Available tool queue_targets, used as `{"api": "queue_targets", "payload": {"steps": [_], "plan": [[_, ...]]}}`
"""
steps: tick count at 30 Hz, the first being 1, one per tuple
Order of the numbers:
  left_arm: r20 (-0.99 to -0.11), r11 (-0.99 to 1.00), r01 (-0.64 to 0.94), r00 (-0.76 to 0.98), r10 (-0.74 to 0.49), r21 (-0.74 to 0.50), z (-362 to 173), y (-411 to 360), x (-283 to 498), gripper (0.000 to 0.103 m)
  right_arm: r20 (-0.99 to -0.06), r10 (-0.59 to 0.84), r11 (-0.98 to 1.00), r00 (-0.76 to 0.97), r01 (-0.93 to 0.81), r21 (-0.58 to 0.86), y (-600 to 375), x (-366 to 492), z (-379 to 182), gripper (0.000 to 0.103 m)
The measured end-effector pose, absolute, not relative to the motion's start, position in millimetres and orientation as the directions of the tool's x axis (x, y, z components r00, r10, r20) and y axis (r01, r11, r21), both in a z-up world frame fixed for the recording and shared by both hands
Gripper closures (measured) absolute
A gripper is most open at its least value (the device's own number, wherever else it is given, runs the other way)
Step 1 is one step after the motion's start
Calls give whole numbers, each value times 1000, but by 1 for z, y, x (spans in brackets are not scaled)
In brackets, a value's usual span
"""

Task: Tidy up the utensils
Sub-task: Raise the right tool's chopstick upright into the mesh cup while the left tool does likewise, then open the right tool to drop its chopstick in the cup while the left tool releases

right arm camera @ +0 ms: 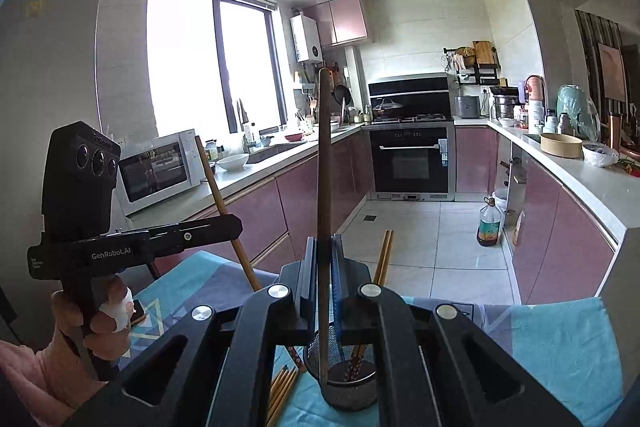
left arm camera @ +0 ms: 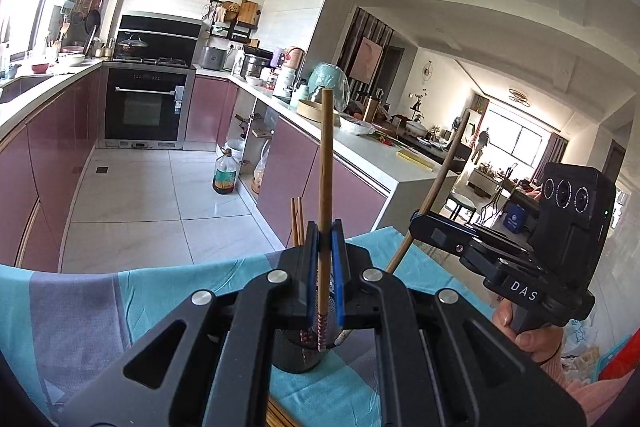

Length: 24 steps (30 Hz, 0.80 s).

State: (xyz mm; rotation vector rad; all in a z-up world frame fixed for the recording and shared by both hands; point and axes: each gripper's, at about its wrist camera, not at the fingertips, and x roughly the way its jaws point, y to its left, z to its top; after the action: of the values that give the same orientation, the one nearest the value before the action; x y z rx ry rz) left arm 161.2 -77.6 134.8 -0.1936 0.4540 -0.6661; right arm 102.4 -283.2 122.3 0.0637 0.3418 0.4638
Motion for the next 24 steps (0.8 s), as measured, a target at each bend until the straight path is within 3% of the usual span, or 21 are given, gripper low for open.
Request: {"api": "queue_targets", "payload": {"steps": [10,24], "plan": [[-412,806,534,694,-590,-256,123,-102,183,96,-358,420,907,834,-405,119,-275,124,108,98],[-547,811,544,621,-562,-216,75,-123,210,96,-515,387,919,765,-367,145,-271,156,72,98]]}}
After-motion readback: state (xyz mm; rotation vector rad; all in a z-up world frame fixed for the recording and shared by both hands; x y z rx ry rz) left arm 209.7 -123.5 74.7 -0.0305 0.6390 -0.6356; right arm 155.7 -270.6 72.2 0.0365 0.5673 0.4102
